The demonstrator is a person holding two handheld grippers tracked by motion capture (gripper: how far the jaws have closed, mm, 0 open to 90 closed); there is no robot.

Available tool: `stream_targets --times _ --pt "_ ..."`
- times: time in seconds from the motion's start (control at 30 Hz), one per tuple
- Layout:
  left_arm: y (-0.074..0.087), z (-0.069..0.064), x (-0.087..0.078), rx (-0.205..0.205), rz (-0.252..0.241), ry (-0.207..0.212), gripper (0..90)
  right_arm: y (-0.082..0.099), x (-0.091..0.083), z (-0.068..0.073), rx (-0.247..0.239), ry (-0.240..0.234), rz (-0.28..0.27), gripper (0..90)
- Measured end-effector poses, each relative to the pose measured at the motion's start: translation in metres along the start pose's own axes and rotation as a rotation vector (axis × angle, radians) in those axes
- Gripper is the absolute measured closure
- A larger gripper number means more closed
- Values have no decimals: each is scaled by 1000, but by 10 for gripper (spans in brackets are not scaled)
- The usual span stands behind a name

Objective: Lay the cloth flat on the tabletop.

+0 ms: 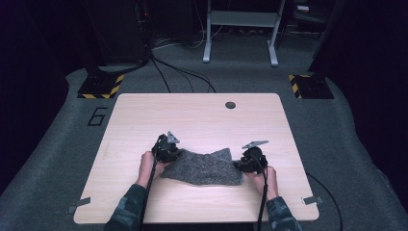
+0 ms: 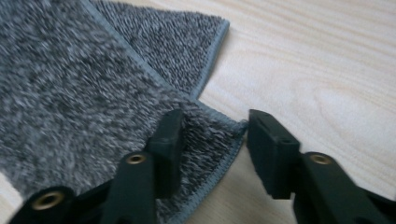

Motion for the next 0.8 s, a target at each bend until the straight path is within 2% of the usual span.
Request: stream_targets --times 0.03,0.07,0.1,0.13,0.2,0.37,0.47,0.53,0.57,0.63,0.67,0.73,0.8 --pt "0 0 0 -6 -11 -3 822 1 0 0 -6 5 -10 650" --pt "2 1 -2 -16 -24 -20 880 3 -1 0 -8 12 -28 740" --pt "2 1 -2 -16 -24 -20 895 4 -1 1 8 14 -28 776" --pt "3 1 -4 -22 -34 -16 897 5 -1 0 -14 12 -34 811" --pt "3 -1 -8 -24 -58 -2 898 5 -2 2 -6 10 -47 854" --pt "5 -4 -20 -11 -86 -6 899 4 -4 3 -23 20 -78 865" --pt "9 -6 -34 -11 -106 -2 900 -1 -10 3 -1 19 -121 865" --pt "13 -8 -42 -12 -114 3 900 -1 -11 5 -2 14 -122 865" --pt "13 -8 -42 -12 -114 3 900 -1 -11 5 -2 14 -122 865" --pt "23 -12 -51 -7 -95 4 900 -1 -11 9 -13 5 -127 865" --pt "27 -13 -53 -4 -78 6 900 -1 -10 10 -19 2 -127 864" --pt "37 -17 -53 -24 -48 27 899 1 -9 13 -23 -6 -124 863" --pt "45 -18 -50 -17 -5 17 893 2 -6 14 -32 -8 -116 860"
Point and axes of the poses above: each handheld gripper's, and its own axes: x roughly forward along the jaws, y roughly out of its underside, z roughly to its left, the point moved 7 cm from there along x, roughly forward along the jaws, and after that the axes turned 14 degrees about -x, right-handed, at the moved point
